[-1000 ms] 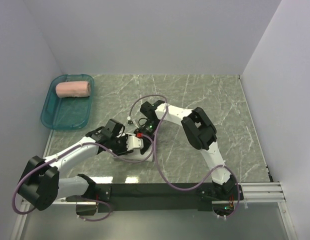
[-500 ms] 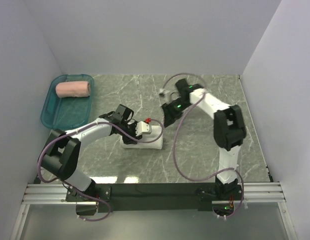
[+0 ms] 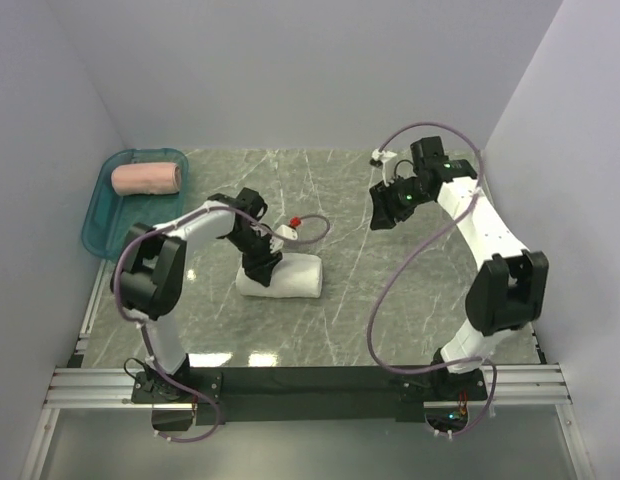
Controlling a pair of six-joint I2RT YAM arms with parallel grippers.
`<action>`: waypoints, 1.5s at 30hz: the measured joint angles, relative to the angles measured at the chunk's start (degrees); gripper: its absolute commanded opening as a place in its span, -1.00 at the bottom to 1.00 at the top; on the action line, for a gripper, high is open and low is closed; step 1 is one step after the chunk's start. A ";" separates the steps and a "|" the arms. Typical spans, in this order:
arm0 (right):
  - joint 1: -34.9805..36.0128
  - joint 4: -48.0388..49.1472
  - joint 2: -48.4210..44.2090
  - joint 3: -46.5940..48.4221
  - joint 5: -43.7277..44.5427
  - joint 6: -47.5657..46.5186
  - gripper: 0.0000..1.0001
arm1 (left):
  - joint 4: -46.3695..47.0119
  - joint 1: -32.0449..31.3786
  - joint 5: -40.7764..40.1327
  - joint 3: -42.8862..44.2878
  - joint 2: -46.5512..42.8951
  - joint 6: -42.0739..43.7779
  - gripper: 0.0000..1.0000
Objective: Roll the towels
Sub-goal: Roll the towel
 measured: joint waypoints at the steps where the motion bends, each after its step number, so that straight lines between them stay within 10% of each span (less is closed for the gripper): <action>1: 0.00 0.26 -1.68 -0.07 -0.11 0.00 0.14 | -1.70 0.81 1.25 1.66 1.60 -0.13 -0.93; 10: 3.04 -0.31 -7.67 -3.76 -0.02 -1.38 -0.07 | -17.20 5.49 9.03 15.98 14.97 -1.60 -0.92; 20: 25.97 7.26 -15.04 -12.66 7.85 -0.22 0.29 | -29.35 6.67 8.96 17.03 20.00 -3.26 -0.92; 36: 50.03 22.16 4.26 -11.61 21.07 -0.07 0.72 | -36.85 6.64 5.73 14.80 23.30 -5.11 -0.62; 40: 50.95 24.37 6.71 -11.58 21.31 -0.11 0.47 | -36.85 6.64 5.66 14.67 23.30 -5.46 -0.53; 45: 50.58 25.00 9.62 -10.54 19.91 -1.66 -0.75 | -36.63 7.45 5.86 14.60 23.21 -6.45 -0.29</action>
